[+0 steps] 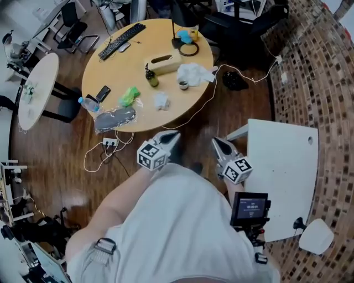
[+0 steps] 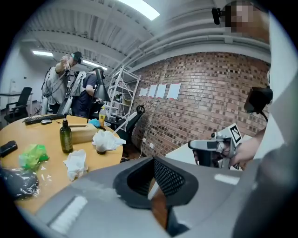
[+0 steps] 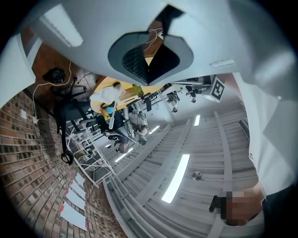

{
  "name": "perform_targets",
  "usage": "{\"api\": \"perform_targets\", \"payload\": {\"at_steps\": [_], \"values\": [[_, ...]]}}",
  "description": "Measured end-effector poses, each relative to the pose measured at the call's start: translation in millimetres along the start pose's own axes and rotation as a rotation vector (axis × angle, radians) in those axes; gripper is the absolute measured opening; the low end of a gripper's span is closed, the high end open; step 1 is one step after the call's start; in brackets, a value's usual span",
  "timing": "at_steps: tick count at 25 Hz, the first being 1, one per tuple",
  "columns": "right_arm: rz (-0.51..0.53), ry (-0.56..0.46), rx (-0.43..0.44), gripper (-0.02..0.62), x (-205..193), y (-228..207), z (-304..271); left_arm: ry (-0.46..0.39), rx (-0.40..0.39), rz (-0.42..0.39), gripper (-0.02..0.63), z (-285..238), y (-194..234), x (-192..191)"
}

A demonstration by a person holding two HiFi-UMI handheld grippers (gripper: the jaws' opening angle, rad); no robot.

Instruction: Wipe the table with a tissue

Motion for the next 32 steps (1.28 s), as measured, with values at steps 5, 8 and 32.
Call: {"api": "perform_targets", "payload": {"at_steps": [5,8,32], "values": [[0.027,0.011,-0.008,0.008,12,-8,-10,0.016,0.003,-0.027,0.005,-13,15,-3],[0.019,0.015,-0.020,0.008,17,-14,-21,0.042,-0.021,-0.038,0.005,-18,30,-3],[0.165,0.183,0.009,0.008,49,-30,-154,0.114,-0.005,-0.073,0.005,-29,168,-5]]}}
Point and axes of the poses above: the fingertips, and each gripper's own axes: z backward along the fingers, y to its left, x out of its top, the point moved 4 cm from there along z, backward along the fingers, and after that the axes turned 5 degrees about -z, right-handed, at the moved point
